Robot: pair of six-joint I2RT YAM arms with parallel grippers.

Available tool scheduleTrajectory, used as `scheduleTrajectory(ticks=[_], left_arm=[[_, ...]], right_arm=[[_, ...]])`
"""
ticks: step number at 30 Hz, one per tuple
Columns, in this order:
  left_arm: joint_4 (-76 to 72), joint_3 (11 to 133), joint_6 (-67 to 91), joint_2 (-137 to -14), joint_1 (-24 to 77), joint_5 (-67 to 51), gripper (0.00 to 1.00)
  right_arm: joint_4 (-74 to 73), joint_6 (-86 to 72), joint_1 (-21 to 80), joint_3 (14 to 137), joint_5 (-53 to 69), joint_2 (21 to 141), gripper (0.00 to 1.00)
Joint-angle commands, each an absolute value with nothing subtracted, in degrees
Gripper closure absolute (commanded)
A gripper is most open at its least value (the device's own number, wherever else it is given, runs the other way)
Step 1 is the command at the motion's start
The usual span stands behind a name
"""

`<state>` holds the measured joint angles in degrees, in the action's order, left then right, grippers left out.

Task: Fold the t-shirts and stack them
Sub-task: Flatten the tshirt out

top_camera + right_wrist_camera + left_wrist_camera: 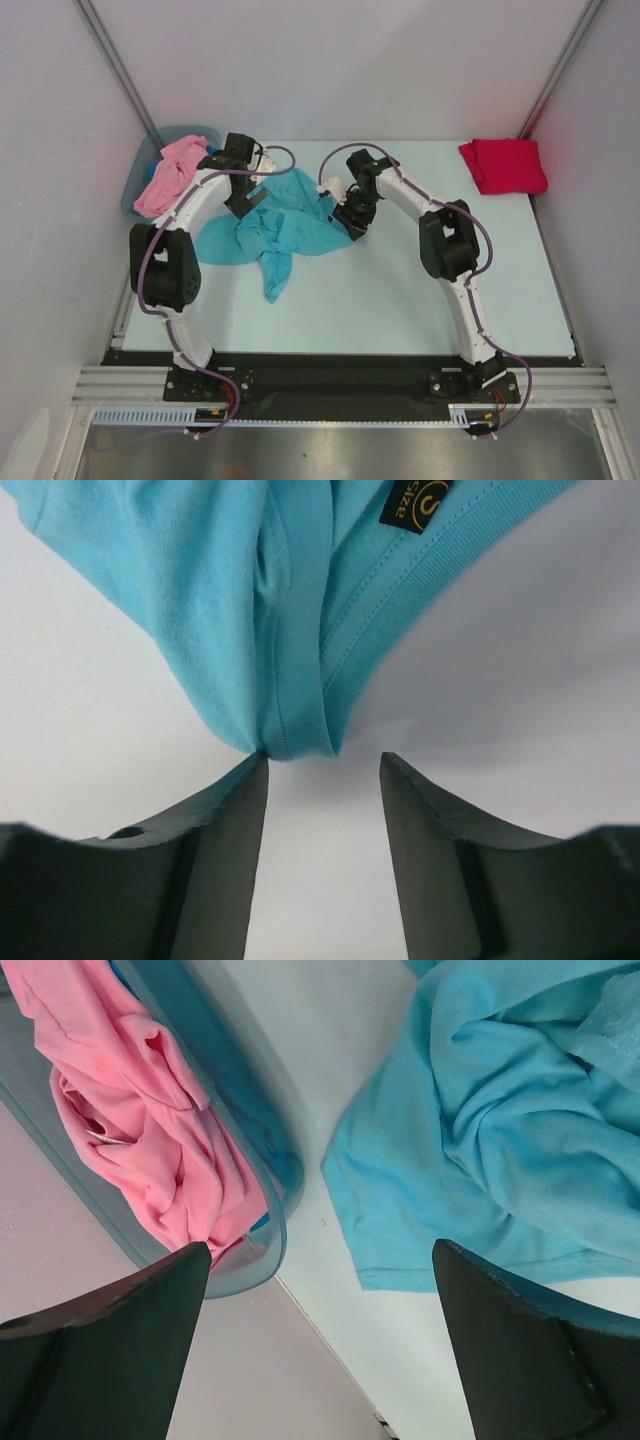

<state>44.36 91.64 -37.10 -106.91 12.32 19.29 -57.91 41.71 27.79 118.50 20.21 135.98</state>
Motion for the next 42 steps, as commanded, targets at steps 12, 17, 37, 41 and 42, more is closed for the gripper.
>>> scheduleTrajectory(ticks=[12, 17, 37, 41, 42], left_arm=[[42.45, 94.66, -38.85, -107.31, 12.13, 19.60, 0.00], [42.19, 94.83, -38.85, -107.66, 12.22, 19.34, 0.00], [38.50, 92.90, -42.45, -107.58, 12.13, 19.34, 0.00], [38.32, 93.08, -42.28, -108.37, 12.22, 19.25, 0.00], [38.41, 93.08, -42.28, -108.46, 12.22, 19.25, 0.00]], right_arm=[[-57.40, 40.17, 27.69, 119.62, 19.51, 136.85, 0.75], [-55.02, 38.76, 27.25, 119.62, 17.67, 136.76, 1.00], [-51.06, 38.67, 10.02, 108.99, 3.34, 129.11, 1.00], [-51.86, 39.46, 13.52, 109.25, 3.87, 128.50, 0.80], [-52.03, 39.55, 14.32, 109.77, 4.56, 128.41, 0.57]])
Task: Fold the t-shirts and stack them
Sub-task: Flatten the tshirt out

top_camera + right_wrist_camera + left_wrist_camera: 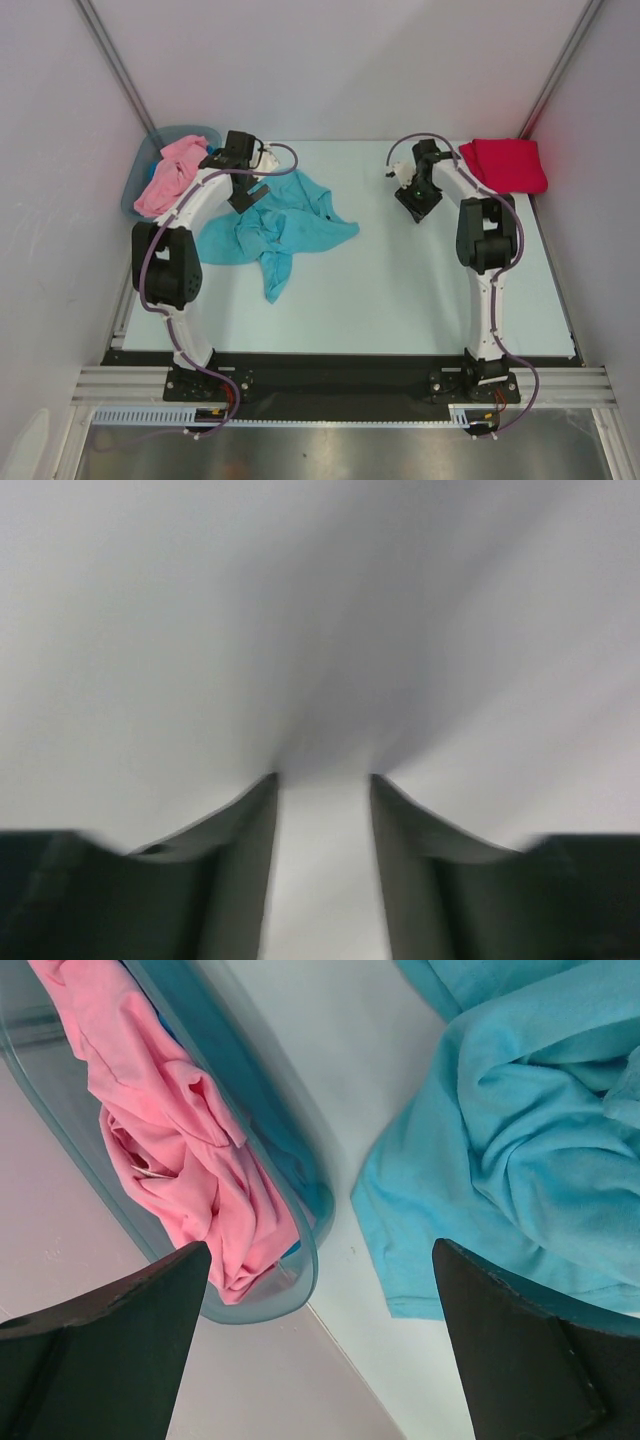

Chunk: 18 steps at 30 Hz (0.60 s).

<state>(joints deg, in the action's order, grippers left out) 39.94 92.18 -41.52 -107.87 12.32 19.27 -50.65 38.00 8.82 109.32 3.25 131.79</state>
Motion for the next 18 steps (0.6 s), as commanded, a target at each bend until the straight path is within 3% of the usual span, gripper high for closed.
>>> scheduleTrajectory(ticks=[1, 3, 8, 18], left_arm=[[38.41, 93.08, -42.28, -108.46, 12.22, 19.25, 0.00], [38.41, 93.08, -42.19, -108.28, 12.39, 19.25, 0.00], [38.23, 92.11, -41.92, -107.23, 12.48, 19.42, 0.00], [38.41, 89.91, -43.50, -105.73, 12.66, 21.00, 0.00]], right_arm=[[-52.03, 39.38, 15.11, 110.12, 4.74, 128.67, 0.48], [-52.64, 37.01, 16.61, 111.52, 7.45, 129.28, 0.29], [-58.01, 29.28, 16.43, 121.29, 21.06, 133.42, 0.28], [-58.36, 27.95, 18.54, 126.21, 25.76, 138.69, 0.29]])
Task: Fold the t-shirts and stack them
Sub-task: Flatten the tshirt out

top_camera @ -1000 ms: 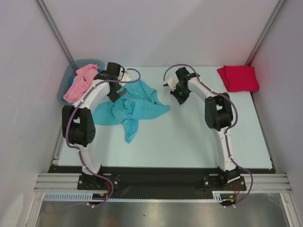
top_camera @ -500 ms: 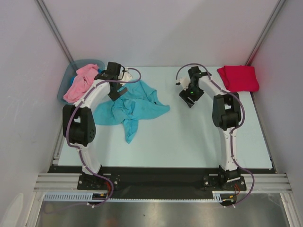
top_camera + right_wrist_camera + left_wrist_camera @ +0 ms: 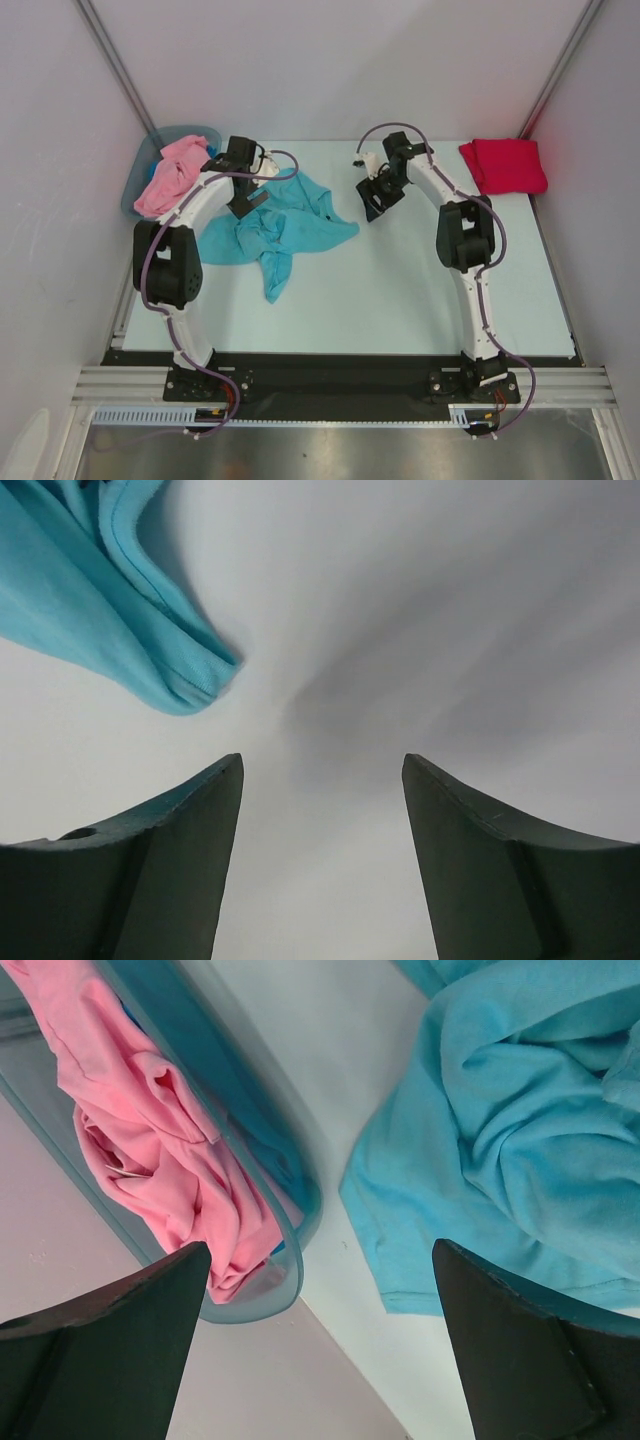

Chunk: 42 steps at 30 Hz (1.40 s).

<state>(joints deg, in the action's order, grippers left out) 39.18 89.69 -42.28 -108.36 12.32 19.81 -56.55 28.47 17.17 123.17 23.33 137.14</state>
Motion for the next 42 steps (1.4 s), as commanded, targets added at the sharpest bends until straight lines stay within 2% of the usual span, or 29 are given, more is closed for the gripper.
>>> scheduleTrajectory(ticks=[1, 19, 21, 22, 24, 27, 30, 38, 42], left_arm=[[38.41, 90.09, -43.59, -105.82, 12.66, 21.01, 0.00], [38.58, 90.62, -42.45, -107.14, 13.62, 21.71, 0.00], [38.58, 90.96, -42.01, -107.49, 13.71, 21.62, 0.00], [38.58, 91.05, -41.92, -107.66, 13.71, 21.53, 0.00], [38.58, 91.14, -41.66, -107.67, 13.80, 21.27, 0.00], [38.58, 91.14, -41.22, -107.84, 13.89, 21.01, 0.00], [38.41, 91.14, -40.61, -107.93, 13.89, 20.39, 0.00], [38.15, 90.88, -37.71, -108.72, 14.33, 18.20, 0.00], [37.62, 90.18, -37.44, -108.90, 14.50, 17.32, 0.00]], right_arm=[[-57.84, 28.65, 19.42, 126.21, 25.66, 138.60, 0.29], [-57.48, 34.72, 24.69, 126.65, 23.65, 140.18, 0.30], [-57.31, 35.07, 25.31, 126.65, 23.47, 140.80, 0.36], [-56.78, 34.98, 25.49, 126.65, 23.12, 140.97, 0.44], [-56.60, 34.98, 25.84, 126.65, 23.12, 141.42, 0.49], [-56.60, 34.72, 26.19, 126.30, 23.12, 141.59, 0.67], [-55.99, 34.37, 26.19, 124.99, 22.42, 140.81, 0.99], [-51.33, 31.03, 21.55, 118.48, 14.68, 136.15, 1.00], [-48.79, 32.42, 18.11, 110.50, 9.42, 131.41, 1.00]])
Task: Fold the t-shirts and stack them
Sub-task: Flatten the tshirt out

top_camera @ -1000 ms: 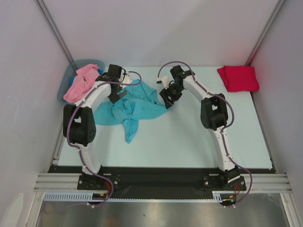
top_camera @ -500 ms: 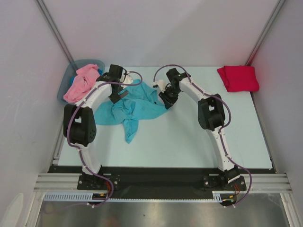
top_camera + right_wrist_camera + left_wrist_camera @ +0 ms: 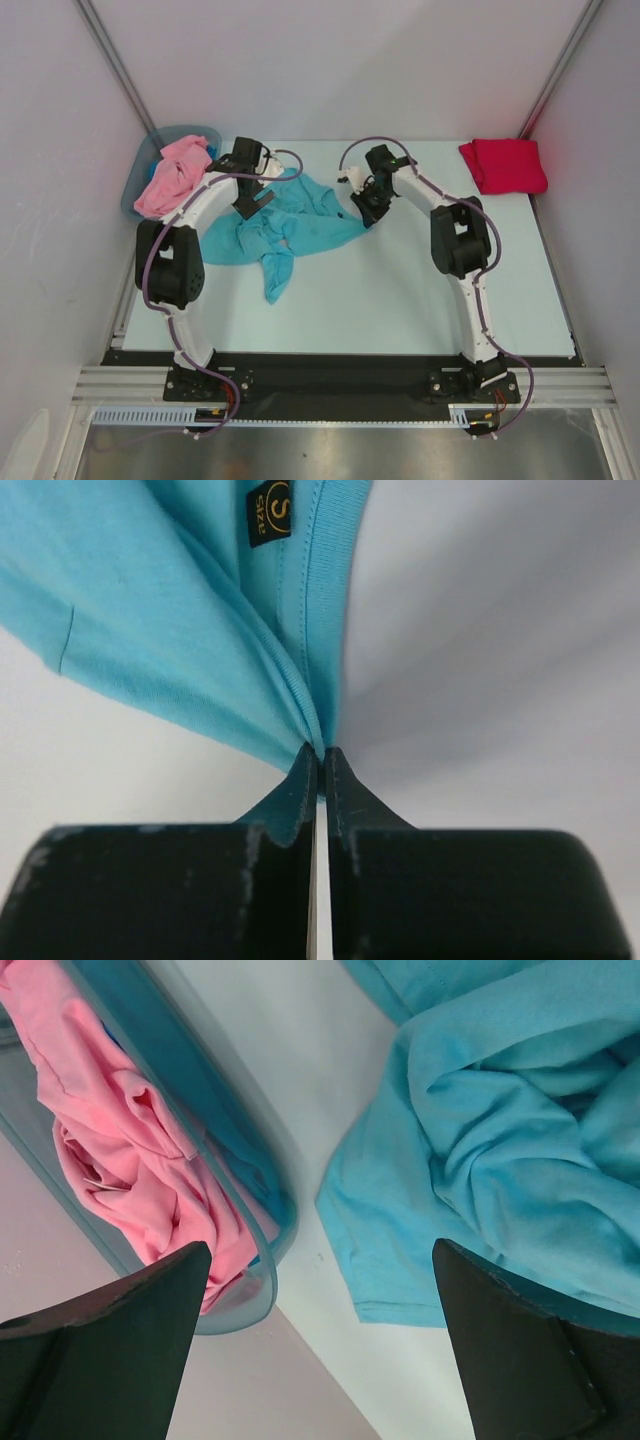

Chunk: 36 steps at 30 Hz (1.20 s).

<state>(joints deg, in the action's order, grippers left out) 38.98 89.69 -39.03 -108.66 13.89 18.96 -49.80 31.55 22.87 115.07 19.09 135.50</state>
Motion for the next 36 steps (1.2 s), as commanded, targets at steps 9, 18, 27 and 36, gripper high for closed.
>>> scheduleTrajectory(ticks=[9, 18, 27, 36], left_arm=[[36.91, 90.53, -38.76, -109.07, 14.94, 16.88, 0.00], [36.74, 90.97, -41.04, -109.60, 15.21, 17.31, 0.00], [36.74, 92.11, -42.54, -110.74, 15.56, 17.93, 0.00], [36.74, 92.11, -41.66, -110.92, 16.26, 17.23, 0.00]], right_arm=[[-48.51, 36.73, 8.97, 97.23, 3.52, 123.32, 1.00], [-50.10, 45.08, 3.69, 83.33, 0.00, 115.93, 1.00], [-56.69, 50.00, 5.97, 79.98, -2.98, 115.75, 1.00], [-56.34, 48.00, 7.91, 91.99, 3.60, 114.61, 0.41]])
